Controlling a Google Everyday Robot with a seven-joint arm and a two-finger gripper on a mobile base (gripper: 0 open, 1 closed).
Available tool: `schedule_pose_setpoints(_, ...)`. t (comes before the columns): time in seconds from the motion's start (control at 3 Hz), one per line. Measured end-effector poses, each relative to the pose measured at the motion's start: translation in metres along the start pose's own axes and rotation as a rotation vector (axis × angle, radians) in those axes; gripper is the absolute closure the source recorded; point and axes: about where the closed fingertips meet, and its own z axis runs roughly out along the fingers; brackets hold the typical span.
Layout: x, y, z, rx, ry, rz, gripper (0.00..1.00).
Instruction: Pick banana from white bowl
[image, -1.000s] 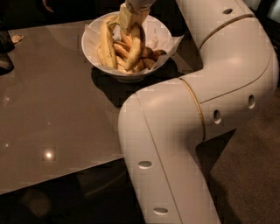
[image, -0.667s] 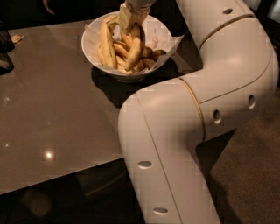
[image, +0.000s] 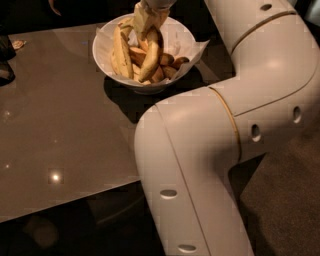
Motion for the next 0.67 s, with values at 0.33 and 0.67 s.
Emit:
schedule_pose_setpoints(0.33, 0.0086, -0.0059, -0.0017, -0.022, -0.033, 0.038, 1.00)
schedule_pose_setpoints(0.67, 0.0085, -0.0059, -0.0016, -0.022, -0.033, 0.038, 1.00)
